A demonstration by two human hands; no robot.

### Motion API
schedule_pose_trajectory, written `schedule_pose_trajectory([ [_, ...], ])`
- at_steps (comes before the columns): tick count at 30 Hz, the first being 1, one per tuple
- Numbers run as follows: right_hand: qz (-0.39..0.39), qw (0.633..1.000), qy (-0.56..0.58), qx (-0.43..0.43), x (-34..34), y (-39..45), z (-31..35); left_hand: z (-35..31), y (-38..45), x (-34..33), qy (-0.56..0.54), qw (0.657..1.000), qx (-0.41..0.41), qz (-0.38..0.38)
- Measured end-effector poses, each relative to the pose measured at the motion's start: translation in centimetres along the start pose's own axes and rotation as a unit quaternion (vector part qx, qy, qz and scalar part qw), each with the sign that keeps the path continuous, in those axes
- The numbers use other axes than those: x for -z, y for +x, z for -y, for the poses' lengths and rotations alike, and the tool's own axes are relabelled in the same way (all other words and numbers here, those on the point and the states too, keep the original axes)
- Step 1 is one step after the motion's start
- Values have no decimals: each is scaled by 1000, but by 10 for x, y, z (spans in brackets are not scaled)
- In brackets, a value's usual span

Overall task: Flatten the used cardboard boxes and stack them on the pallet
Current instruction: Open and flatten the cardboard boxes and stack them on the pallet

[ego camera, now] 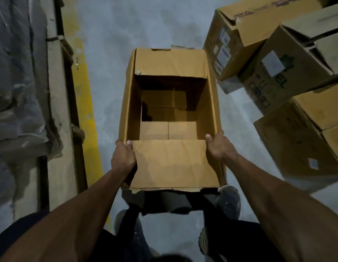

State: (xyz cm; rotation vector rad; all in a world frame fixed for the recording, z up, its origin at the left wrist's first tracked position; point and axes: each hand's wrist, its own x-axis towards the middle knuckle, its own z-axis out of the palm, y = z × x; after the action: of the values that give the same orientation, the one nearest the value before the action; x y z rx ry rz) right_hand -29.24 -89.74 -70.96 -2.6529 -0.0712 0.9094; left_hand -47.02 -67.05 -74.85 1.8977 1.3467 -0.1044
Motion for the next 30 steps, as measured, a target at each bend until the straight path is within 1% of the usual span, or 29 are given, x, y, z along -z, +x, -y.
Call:
schedule_pose_trajectory([
  [2, -64, 994, 75, -45, -15, 8, 4, 2, 2, -2, 8, 1000, -3, -10],
  [4, -99, 988, 101, -64, -18, 14, 7, 3, 4, -4, 15, 1000, -3, -23],
  [8, -118, 988, 86, -53, -3, 29, 14, -7, 9, -5, 28, 999, -6, -35],
  [10, -131, 984, 109, -53, 6, 39, 21, -17, 19, -4, 29, 999, -14, -28],
  [12, -127, 984, 114, -52, 10, 46, 26, -23, 28, -4, 39, 998, -31, -23],
  [13, -124, 986, 101, -50, 10, 48, 26, -24, 31, -4, 55, 997, -54, -21],
  [15, -118, 989, 79, -50, 11, 48, 22, -28, 28, -4, 121, 985, -117, -25],
  [16, -112, 989, 78, -49, 13, 47, 19, -31, 25, -2, 163, 973, -160, -31],
  [17, -102, 990, 86, -48, 15, 46, 17, -35, 23, -2, 205, 954, -218, -33],
  [18, -84, 990, 100, -53, 18, 45, 16, -42, 22, 0, 246, 928, -279, -16],
  [19, -65, 989, 120, -61, 21, 45, 16, -49, 23, 1, 282, 900, -332, 18],
  [20, -48, 985, 149, -75, 25, 45, 17, -57, 23, 3, 306, 874, -374, 58],
  [21, -33, 978, 185, -87, 30, 45, 18, -65, 24, 6, 316, 857, -397, 93],
  [22, -21, 970, 219, -98, 33, 44, 18, -74, 22, 11, 312, 854, -400, 115],
  [24, 4, 957, 269, -111, 40, 43, 16, -89, 22, 22, 288, 868, -378, 143],
  [26, 31, 947, 300, -109, 46, 38, 11, -102, 18, 35, 285, 864, -381, 165],
  [28, 46, 945, 306, -102, 51, 31, 5, -113, 7, 53, 264, 858, -401, 181],
  [30, 56, 957, 272, -85, 52, 26, -1, -124, -12, 69, 217, 864, -396, 223],
])
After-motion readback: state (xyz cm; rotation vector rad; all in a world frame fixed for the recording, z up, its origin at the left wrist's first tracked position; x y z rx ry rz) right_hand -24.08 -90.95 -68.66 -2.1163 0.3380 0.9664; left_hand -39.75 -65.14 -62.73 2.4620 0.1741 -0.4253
